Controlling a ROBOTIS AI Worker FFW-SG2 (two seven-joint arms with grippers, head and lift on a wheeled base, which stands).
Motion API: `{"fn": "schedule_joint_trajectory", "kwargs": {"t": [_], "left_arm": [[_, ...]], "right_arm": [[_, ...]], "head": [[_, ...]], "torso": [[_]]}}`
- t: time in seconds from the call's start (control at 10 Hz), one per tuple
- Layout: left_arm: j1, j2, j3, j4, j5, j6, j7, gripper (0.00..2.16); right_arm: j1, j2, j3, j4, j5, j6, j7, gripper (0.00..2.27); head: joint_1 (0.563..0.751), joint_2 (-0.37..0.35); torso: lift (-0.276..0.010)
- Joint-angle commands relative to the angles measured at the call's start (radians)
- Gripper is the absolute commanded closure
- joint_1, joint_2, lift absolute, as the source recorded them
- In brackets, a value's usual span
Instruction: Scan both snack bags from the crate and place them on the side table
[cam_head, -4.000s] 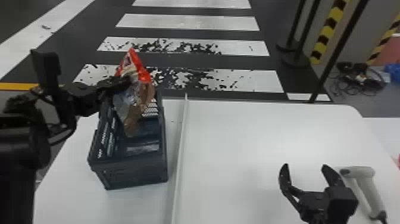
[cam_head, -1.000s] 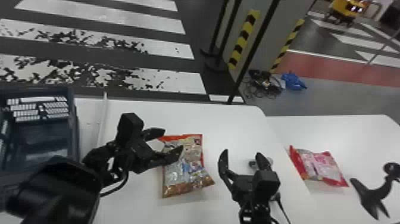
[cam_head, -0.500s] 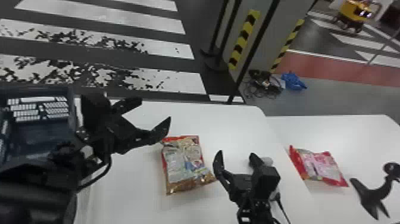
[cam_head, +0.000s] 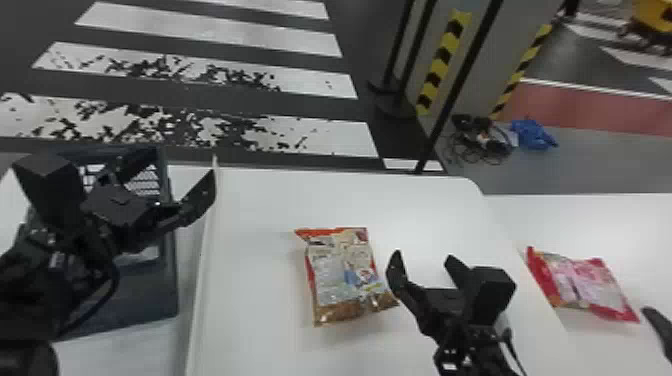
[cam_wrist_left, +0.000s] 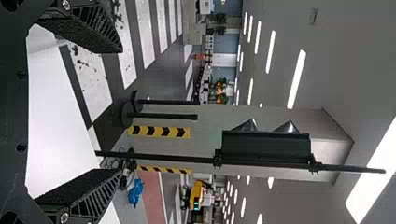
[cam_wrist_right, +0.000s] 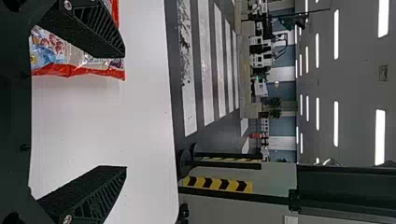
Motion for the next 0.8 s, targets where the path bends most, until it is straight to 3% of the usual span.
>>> {"fn": "schedule_joint_trajectory", "kwargs": {"t": [0.0, 0.3, 0.4, 0.5, 0.6, 0.7], "left_arm": [[0.05, 0.037, 0.058, -0.047, 0.026, 0.0, 0.006, 0.08], [0.141, 0.054, 0.17, -0.072, 0.05, -0.061, 0.047, 0.08], [0.164, 0.054, 0.193, -0.072, 0.064, -0.117, 0.05, 0.08], [0.191, 0.049, 0.215, -0.072, 0.076, -0.163, 0.061, 0.09], [0.214, 0.046, 0.219, -0.075, 0.07, -0.166, 0.113, 0.09], [0.23, 0.043, 0.23, -0.072, 0.067, -0.166, 0.138, 0.09]], "right_arm": [[-0.002, 0.001, 0.008, -0.01, 0.002, 0.016, 0.007, 0.08], [-0.006, 0.001, 0.013, -0.024, -0.001, 0.056, 0.056, 0.6], [-0.011, 0.001, 0.013, -0.024, -0.001, 0.068, 0.085, 1.0], [-0.014, 0.001, 0.013, -0.026, -0.001, 0.077, 0.099, 1.59], [-0.022, 0.001, 0.011, -0.024, -0.001, 0.089, 0.143, 2.0], [-0.032, 0.001, 0.009, -0.024, -0.001, 0.105, 0.2, 2.19]], "head": [[0.695, -0.202], [0.695, -0.109], [0.695, -0.072], [0.695, -0.056], [0.695, -0.027], [0.695, 0.0]], "torso": [[-0.098], [-0.098], [-0.098], [-0.098], [-0.098], [-0.098]]}}
